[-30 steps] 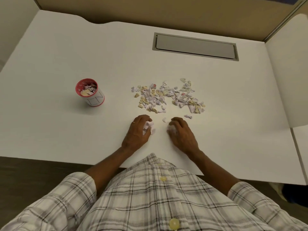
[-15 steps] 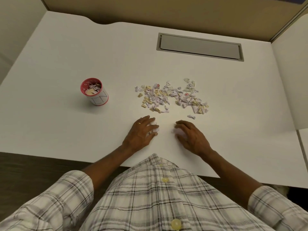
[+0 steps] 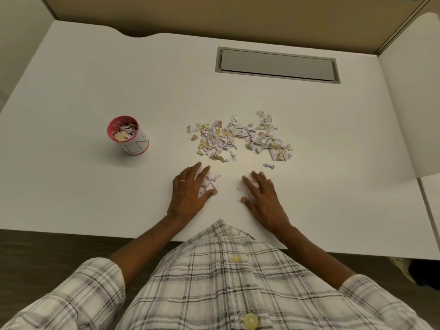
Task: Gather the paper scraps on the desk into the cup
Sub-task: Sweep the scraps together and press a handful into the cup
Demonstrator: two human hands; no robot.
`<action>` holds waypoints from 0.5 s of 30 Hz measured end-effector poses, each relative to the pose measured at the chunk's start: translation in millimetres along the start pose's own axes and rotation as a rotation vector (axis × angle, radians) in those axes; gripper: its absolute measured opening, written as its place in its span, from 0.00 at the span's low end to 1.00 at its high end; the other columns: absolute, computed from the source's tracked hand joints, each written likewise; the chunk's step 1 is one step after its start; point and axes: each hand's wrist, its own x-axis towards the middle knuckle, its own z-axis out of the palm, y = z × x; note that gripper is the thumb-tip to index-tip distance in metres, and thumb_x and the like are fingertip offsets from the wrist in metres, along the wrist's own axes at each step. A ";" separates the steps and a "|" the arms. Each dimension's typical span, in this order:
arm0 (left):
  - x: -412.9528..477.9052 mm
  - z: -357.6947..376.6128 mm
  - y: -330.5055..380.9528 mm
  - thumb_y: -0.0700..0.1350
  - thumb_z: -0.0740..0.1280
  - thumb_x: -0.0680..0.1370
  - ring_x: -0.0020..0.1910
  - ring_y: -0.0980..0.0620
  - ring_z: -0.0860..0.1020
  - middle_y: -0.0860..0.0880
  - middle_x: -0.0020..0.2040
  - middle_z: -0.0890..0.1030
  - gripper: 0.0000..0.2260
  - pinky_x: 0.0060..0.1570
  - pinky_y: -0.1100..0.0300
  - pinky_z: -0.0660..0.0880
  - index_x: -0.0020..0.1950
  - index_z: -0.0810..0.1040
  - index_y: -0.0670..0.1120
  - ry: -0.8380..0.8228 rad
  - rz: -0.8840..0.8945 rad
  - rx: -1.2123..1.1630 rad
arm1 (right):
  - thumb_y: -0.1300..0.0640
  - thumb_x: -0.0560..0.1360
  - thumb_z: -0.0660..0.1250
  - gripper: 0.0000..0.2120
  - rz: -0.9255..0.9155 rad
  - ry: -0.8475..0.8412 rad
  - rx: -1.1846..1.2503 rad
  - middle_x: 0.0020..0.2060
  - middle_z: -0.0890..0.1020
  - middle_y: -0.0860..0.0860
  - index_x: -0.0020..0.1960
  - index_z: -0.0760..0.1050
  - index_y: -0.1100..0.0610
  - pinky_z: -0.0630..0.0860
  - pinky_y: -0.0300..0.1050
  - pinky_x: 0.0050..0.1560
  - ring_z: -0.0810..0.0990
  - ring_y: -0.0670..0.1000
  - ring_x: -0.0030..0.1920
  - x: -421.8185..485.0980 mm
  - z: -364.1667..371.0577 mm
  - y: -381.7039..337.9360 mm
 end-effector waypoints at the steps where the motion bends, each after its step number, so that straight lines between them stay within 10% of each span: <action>1: 1.0 -1.8 -1.0 0.71 0.57 0.75 0.72 0.49 0.64 0.52 0.76 0.64 0.34 0.68 0.52 0.65 0.78 0.58 0.57 -0.008 -0.004 0.029 | 0.45 0.85 0.56 0.25 -0.064 0.004 0.008 0.80 0.59 0.55 0.80 0.59 0.48 0.57 0.62 0.79 0.52 0.57 0.82 2.7 1.7 -4.1; 6: 9.0 -15.9 -8.7 0.72 0.63 0.70 0.68 0.48 0.67 0.51 0.72 0.68 0.40 0.63 0.51 0.69 0.77 0.62 0.56 -0.048 -0.015 -0.043 | 0.49 0.84 0.62 0.19 -0.180 0.048 0.044 0.77 0.66 0.55 0.72 0.73 0.53 0.72 0.56 0.72 0.67 0.56 0.76 6.7 -4.6 -5.5; 10: 14.7 -31.3 -22.0 0.67 0.69 0.70 0.69 0.49 0.67 0.51 0.72 0.69 0.38 0.65 0.50 0.70 0.75 0.65 0.55 -0.106 0.077 -0.184 | 0.37 0.81 0.61 0.29 -0.132 -0.049 0.143 0.81 0.54 0.44 0.79 0.61 0.44 0.71 0.47 0.71 0.65 0.50 0.77 10.0 -35.7 4.2; 15: 21.0 -43.2 -40.8 0.55 0.74 0.73 0.71 0.52 0.65 0.53 0.74 0.66 0.34 0.67 0.55 0.70 0.76 0.64 0.57 -0.230 0.256 -0.229 | 0.47 0.80 0.66 0.37 -0.289 -0.304 0.075 0.82 0.46 0.45 0.82 0.48 0.44 0.63 0.47 0.76 0.54 0.50 0.81 5.9 -66.7 28.4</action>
